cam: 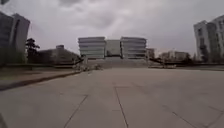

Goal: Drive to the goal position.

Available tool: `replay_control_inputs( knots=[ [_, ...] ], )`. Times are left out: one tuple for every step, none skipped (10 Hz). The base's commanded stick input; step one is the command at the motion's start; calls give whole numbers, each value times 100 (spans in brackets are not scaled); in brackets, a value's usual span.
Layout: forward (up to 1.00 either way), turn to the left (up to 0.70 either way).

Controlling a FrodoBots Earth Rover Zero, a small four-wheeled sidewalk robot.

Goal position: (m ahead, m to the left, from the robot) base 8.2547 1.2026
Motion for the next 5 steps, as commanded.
replay_control_inputs(
  knots=[
    [70, -1],
    [70, -1],
    [70, -1],
    [70, -1],
    [70, -1]
  ],
)
